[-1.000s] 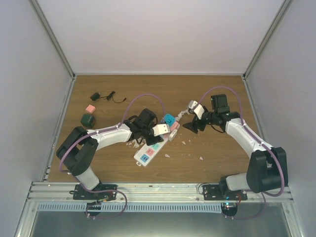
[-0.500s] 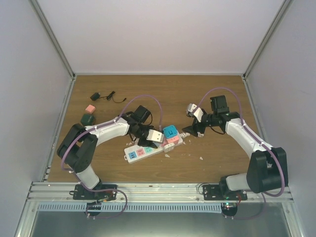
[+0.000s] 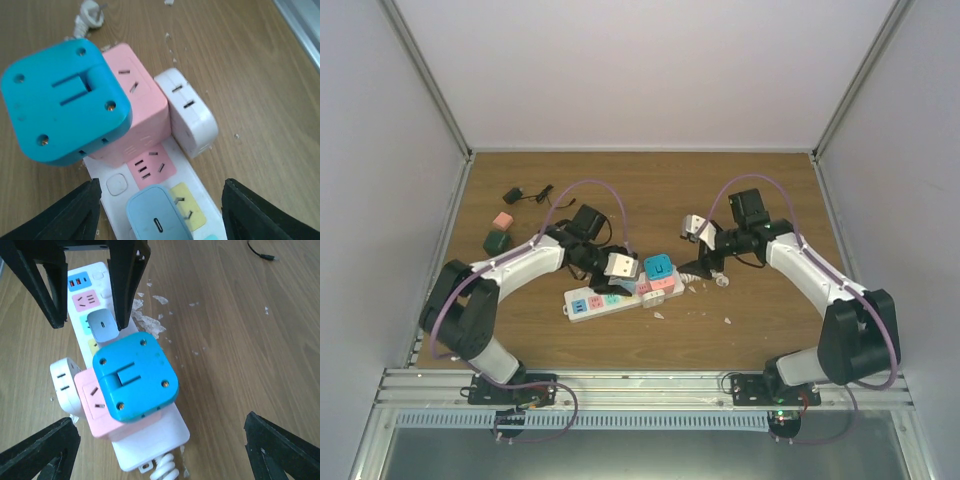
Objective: Pull the plug off the socket
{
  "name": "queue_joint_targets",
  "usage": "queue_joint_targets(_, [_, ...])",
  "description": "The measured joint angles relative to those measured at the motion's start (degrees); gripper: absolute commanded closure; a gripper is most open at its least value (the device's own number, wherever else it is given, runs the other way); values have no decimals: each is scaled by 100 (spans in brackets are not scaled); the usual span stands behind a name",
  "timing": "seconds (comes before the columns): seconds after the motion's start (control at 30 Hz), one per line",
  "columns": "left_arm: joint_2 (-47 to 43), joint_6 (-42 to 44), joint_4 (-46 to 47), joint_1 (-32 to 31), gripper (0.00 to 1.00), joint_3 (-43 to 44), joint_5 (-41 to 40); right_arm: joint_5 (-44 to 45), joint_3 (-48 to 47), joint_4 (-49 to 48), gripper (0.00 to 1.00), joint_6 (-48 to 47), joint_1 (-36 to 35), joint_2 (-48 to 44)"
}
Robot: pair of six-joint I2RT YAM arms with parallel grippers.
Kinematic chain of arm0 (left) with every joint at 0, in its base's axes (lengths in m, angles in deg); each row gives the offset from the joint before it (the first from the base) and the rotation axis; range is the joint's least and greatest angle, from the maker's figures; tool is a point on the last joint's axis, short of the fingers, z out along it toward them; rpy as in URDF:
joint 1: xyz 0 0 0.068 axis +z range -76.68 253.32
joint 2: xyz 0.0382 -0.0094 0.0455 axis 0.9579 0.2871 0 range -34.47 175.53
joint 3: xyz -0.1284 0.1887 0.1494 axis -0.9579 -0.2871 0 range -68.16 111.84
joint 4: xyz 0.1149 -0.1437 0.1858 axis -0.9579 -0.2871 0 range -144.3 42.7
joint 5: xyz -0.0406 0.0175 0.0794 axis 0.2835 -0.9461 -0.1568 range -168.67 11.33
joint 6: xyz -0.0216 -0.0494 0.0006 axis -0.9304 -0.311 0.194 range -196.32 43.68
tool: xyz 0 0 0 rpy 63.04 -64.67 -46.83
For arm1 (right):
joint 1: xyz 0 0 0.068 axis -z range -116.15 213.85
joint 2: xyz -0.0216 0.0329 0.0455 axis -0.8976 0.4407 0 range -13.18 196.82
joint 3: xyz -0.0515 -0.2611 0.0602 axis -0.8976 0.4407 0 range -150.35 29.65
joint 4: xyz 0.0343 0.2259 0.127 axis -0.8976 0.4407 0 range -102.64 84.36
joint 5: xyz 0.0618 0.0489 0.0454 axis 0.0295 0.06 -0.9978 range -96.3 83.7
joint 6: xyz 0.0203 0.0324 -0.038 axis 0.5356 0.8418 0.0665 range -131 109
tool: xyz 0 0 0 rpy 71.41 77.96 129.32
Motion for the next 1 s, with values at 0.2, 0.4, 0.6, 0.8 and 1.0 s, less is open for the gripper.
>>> queue_joint_targets(0.2, [-697,-673,525,136,33,-673,216,-39,-138,-96,0,55,-367,267])
queue_joint_targets(0.4, [-785,-1099,807,262,35,-1049,212,-33,-190,-251,0,109,-651,529])
queue_joint_targets(0.6, [-785,-1427,1049,304,39,-1147,190,17,-262,-420,0,142,-876,824])
queue_joint_targets(0.8, [-745,-1672,1283,304,45,-1147,181,118,-273,-503,0,144,-914,975])
queue_joint_targets(1.0, [-658,-1814,1408,302,50,-1147,153,192,-275,-564,0,144,-933,1207])
